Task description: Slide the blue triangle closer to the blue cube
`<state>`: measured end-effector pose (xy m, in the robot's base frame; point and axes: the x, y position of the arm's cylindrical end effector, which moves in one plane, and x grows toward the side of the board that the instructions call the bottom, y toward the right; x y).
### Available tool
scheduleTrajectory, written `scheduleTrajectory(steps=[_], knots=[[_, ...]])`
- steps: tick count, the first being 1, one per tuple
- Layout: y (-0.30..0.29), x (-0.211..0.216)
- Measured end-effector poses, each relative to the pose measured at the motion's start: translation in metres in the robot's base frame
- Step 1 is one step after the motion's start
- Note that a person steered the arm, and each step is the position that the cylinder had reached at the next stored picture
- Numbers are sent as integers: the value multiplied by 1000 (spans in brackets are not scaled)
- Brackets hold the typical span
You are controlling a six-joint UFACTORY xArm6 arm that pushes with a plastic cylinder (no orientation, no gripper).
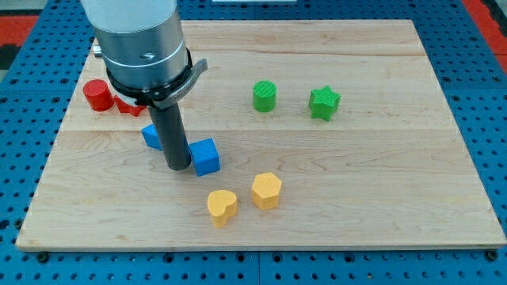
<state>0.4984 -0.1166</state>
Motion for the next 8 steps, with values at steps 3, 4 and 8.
scheduleTrajectory(steps=[3, 4, 8], knots=[[48, -9], [53, 12], [-77, -91]])
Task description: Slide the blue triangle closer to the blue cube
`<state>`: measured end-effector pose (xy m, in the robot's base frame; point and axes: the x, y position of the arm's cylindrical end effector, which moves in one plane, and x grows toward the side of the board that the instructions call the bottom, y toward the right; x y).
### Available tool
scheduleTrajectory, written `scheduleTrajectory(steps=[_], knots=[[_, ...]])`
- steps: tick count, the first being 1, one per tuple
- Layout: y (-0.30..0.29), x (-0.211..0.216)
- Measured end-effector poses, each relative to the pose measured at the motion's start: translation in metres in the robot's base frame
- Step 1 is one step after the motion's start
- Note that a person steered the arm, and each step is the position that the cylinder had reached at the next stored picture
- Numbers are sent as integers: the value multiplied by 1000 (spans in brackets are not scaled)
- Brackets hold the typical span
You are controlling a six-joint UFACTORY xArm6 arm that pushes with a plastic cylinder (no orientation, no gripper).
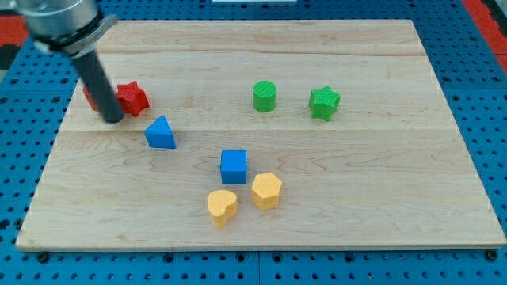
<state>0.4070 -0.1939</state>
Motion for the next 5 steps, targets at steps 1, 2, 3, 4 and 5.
scheduleTrajectory(steps=[1, 2, 3, 4, 5], knots=[[63, 25], [85, 75], [67, 81], [5, 63], [12, 92]])
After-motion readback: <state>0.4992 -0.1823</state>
